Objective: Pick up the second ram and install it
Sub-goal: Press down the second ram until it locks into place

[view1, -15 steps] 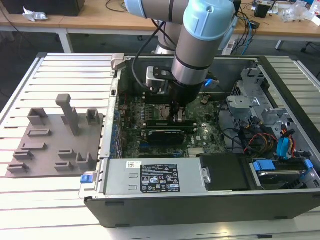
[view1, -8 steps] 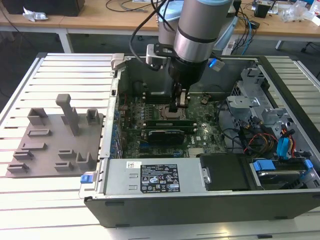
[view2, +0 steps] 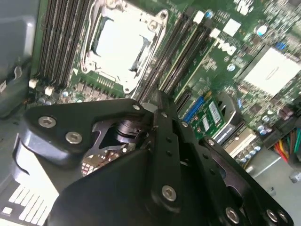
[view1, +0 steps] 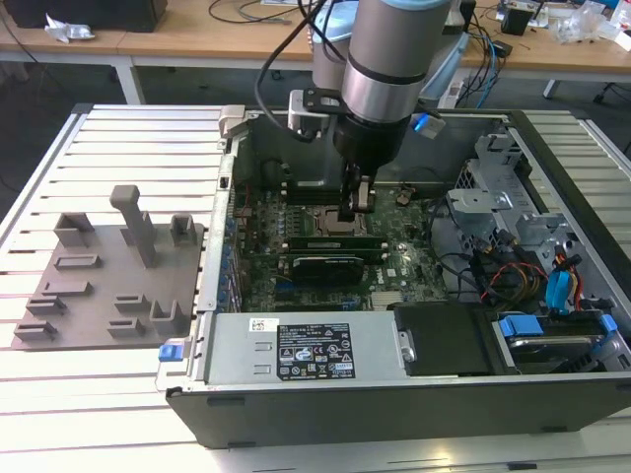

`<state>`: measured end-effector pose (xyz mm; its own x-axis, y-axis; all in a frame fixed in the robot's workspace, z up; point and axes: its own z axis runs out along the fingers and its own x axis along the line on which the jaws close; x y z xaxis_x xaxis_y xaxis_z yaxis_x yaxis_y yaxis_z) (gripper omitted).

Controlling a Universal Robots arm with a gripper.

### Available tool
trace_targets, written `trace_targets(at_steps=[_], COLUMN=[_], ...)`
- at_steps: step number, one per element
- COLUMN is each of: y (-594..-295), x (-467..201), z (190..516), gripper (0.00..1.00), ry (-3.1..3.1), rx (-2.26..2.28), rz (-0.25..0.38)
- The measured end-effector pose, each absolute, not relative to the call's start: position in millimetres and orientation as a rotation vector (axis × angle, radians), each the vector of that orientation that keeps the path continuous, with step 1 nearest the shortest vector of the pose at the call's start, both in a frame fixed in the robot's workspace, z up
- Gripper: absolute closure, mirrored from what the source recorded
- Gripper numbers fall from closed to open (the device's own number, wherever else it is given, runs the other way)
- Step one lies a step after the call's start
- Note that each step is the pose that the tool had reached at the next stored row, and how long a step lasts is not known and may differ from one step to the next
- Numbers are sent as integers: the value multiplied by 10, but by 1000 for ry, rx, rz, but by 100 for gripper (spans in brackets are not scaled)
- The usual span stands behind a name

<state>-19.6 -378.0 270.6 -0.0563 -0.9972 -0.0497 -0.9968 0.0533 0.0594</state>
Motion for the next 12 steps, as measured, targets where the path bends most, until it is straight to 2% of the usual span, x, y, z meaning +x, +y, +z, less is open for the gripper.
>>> trace_targets(at_steps=[2,6,12], y=[-3780,-3780,-3768], x=[-196,-194,194], z=[2703,2702,2523], gripper=[90,90,90], ry=[-2309,-2311,-2296], rx=[2190,2192,2179], rz=[-54,-49,-59])
